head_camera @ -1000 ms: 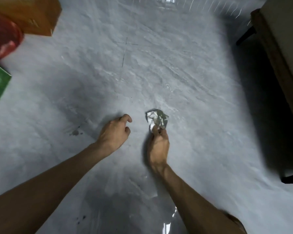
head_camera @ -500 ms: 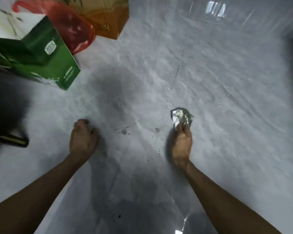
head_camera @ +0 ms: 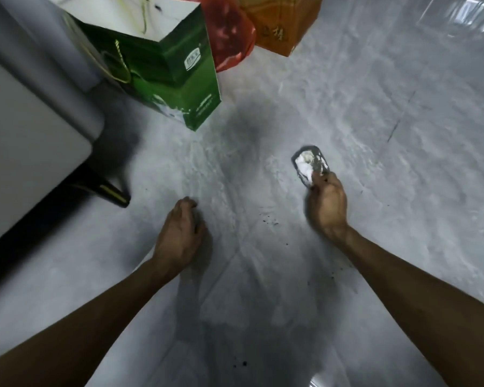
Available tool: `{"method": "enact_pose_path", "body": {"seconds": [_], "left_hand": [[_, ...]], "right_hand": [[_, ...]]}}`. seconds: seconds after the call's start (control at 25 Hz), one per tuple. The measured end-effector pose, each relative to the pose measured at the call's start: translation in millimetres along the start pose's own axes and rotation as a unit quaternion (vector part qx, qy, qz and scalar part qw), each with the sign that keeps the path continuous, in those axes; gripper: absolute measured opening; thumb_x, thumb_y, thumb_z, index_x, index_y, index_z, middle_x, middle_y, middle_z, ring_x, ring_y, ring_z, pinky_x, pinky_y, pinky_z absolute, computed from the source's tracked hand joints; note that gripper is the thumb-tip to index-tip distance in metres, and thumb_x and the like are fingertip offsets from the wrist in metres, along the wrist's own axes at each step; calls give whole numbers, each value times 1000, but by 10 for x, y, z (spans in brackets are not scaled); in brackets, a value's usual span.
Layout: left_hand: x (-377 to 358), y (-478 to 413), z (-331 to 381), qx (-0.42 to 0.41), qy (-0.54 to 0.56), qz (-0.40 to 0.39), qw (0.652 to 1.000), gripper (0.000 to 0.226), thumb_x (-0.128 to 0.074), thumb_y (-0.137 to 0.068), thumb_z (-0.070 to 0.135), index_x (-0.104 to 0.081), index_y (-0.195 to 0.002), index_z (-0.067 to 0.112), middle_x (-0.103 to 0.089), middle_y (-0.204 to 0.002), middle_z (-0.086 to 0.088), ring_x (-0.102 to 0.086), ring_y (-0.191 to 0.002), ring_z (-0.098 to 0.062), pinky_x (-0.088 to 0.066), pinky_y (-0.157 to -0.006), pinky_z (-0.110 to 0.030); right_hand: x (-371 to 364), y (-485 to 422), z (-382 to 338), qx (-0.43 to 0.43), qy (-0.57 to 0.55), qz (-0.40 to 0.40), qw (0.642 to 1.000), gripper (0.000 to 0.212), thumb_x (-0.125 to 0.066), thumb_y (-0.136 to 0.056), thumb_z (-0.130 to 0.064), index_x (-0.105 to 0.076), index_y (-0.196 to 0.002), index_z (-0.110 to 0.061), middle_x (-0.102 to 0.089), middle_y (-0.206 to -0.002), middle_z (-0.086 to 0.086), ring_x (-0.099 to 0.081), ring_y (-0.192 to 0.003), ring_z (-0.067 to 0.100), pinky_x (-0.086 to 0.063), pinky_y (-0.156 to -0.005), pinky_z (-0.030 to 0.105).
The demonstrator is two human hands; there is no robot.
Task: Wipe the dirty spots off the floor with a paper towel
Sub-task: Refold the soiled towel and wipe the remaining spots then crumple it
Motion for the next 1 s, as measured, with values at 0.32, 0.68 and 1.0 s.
{"method": "enact_pose_path", "body": {"seconds": [0.32, 0.68, 1.0], "left_hand": [[155, 190, -387, 110, 47, 52, 991, 48, -53, -93, 24, -37, -137, 12, -50, -139, -12, -50, -125, -28, -41, -104, -36], [420, 653, -930, 232, 57, 95, 966, 39, -54, -93, 23, -40, -128, 12, -62, -120, -16, -64, -98, -34, -57, -79, -43], [443, 472, -601, 200, 92, 134, 966, 37, -54, -88, 9, -42, -122, 17, -63, -118, -13, -60, -103, -33, -53, -86, -43]], "right_hand": [[-466, 357, -1044, 297, -97, -306, 899, 16, -64, -84, -51, -62, -73, -40, -59, -81, -22, -55, -77, -11, -35, -68, 4], [-1039, -284, -2546, 175, -323, -149, 918, 15, -66, -88, -17, -74, -99, -11, -71, -105, 3, -63, -95, 9, -45, -86, 11], [-932, 425, -1944, 506, -27, -432, 746, 31, -50, -88, -44, -67, -94, -18, -57, -98, -2, -53, -95, 16, -39, -82, 28]]}}
Point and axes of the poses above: each hand's wrist, its own y-axis away from the middle knuckle, its own x-axis out of the back of the hand, z = x × y, the point moved 3 cm from there along -y, towards the middle knuckle
